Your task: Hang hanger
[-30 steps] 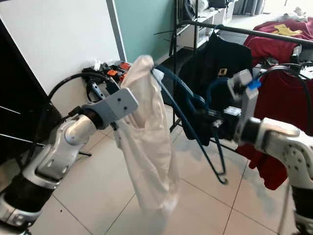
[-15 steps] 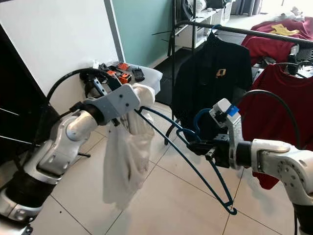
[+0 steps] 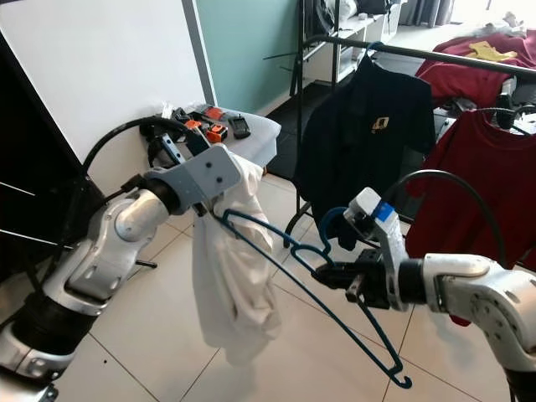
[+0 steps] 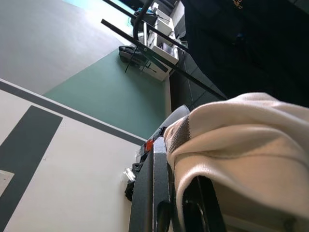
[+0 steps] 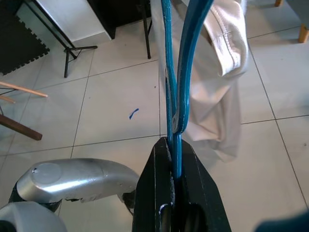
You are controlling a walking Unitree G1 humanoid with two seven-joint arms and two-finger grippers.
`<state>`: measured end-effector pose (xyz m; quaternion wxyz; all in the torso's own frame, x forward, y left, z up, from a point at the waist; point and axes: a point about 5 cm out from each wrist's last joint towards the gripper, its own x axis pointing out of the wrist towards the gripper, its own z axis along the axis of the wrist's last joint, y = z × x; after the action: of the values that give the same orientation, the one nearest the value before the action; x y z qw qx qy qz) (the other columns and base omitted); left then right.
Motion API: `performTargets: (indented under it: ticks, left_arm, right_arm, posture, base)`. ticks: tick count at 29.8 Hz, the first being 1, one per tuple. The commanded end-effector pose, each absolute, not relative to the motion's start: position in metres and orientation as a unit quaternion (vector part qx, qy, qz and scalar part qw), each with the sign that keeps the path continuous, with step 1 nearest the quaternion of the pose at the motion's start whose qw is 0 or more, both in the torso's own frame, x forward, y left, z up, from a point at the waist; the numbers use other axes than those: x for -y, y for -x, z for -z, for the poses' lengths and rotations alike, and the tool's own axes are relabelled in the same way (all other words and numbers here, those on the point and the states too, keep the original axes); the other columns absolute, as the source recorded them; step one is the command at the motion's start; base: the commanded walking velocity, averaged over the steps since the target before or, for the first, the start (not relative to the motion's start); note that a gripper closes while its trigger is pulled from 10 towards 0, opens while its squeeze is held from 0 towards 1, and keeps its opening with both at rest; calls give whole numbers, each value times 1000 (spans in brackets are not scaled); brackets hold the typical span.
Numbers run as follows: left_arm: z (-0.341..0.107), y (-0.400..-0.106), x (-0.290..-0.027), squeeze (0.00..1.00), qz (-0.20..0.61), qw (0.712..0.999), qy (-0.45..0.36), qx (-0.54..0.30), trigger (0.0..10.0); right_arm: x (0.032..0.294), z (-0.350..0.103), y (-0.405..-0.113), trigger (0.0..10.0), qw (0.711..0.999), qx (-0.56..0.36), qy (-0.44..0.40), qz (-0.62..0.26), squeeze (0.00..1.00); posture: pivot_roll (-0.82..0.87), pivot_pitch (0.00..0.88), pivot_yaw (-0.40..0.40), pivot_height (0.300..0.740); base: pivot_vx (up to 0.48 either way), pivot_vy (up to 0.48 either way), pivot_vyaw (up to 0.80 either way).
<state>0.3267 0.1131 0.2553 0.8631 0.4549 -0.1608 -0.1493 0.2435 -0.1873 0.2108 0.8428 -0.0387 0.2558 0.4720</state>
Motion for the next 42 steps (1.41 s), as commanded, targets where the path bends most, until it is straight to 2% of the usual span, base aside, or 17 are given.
performTargets:
  ticks: [1, 7, 9, 14, 18, 19, 20, 21, 23, 24, 25, 28, 30, 31, 33, 38, 42]
  left_arm:
    - [-257, -328, -117, 0, 139, 869, -448, 159, 10000]
    - [-258, -327, -113, 0, 143, 872, -440, 161, 10000]
    - [-257, -326, -108, 0, 150, 875, -431, 163, 10000]
    - [-255, -325, -106, 0, 154, 876, -427, 160, 10000]
    - [-254, -327, -113, 0, 146, 879, -428, 154, 10000]
    - [-254, -328, -115, 0, 142, 879, -429, 152, 10000]
    - [-254, -328, -115, 0, 142, 879, -429, 152, 10000]
    - [-256, -330, -119, 0, 136, 880, -430, 152, 10000]
    - [-256, -330, -119, 0, 136, 880, -430, 152, 10000]
    - [-258, -331, -120, 0, 133, 880, -430, 152, 10000]
    - [-258, -331, -120, 0, 133, 880, -430, 152, 10000]
    - [-258, -331, -120, 0, 134, 879, -431, 153, 10000]
    - [-258, -331, -120, 0, 134, 879, -431, 153, 10000]
    - [-257, -330, -120, 0, 136, 878, -432, 153, 10000]
    - [-256, -330, -118, 0, 139, 878, -432, 152, 10000]
    - [-256, -330, -118, 0, 139, 878, -431, 152, 10000]
    - [-256, -329, -114, 0, 143, 879, -427, 154, 10000]
  right_arm:
    - [181, -211, -239, 10000, 832, -256, 46, -490, 0]
    - [181, -209, -249, 10000, 852, -247, 58, -457, 0]
    - [178, -209, -264, 10000, 879, -229, 56, -414, 0]
    - [176, -210, -270, 10000, 888, -220, 45, -402, 0]
    - [172, -208, -256, 10000, 863, -230, 57, -445, 0]
    - [170, -206, -249, 10000, 849, -240, 64, -467, 0]
    - [170, -206, -249, 10000, 849, -240, 64, -467, 0]
    - [162, -197, -223, 10000, 798, -269, 77, -533, 0]
    - [162, -197, -223, 10000, 798, -269, 77, -533, 0]
    - [157, -193, -208, 10000, 768, -279, 79, -571, 0]
    - [157, -193, -208, 10000, 768, -279, 79, -571, 0]
    - [167, -199, -238, 10000, 838, -235, 85, -486, 0]
    - [167, -199, -238, 10000, 838, -235, 85, -486, 0]
    - [176, -206, -255, 10000, 873, -212, 72, -433, 0]
    - [189, -217, -272, 10000, 906, -179, 56, -380, 0]
    - [189, -221, -270, 10000, 906, -172, 63, -383, 0]
    - [189, -218, -277, 10000, 920, -169, 54, -349, 0]
  posture:
    - [-105, 63, 79, 740]
    - [-102, 63, 79, 740]
    - [-99, 62, 80, 740]
    - [-95, 61, 80, 740]
    - [-100, 62, 82, 740]
    - [-101, 63, 82, 740]
    - [-101, 63, 82, 740]
    - [-102, 63, 84, 740]
    - [-102, 63, 84, 740]
    - [-103, 63, 86, 740]
    - [-103, 63, 86, 740]
    - [-106, 62, 91, 740]
    - [-106, 62, 91, 740]
    - [-106, 63, 93, 740]
    - [-105, 63, 92, 740]
    - [-103, 61, 89, 740]
    - [-99, 61, 90, 740]
  base:
    - [0, 0, 0]
    - [0, 0, 0]
    - [0, 0, 0]
    - [0, 0, 0]
    - [0, 0, 0]
    - [0, 0, 0]
    - [0, 0, 0]
    - [0, 0, 0]
    - [0, 0, 0]
    - [0, 0, 0]
    - [0, 0, 0]
    - [0, 0, 0]
    - [0, 0, 0]
    - [0, 0, 0]
    - [0, 0, 0]
    - [0, 0, 0]
    - [0, 0, 0]
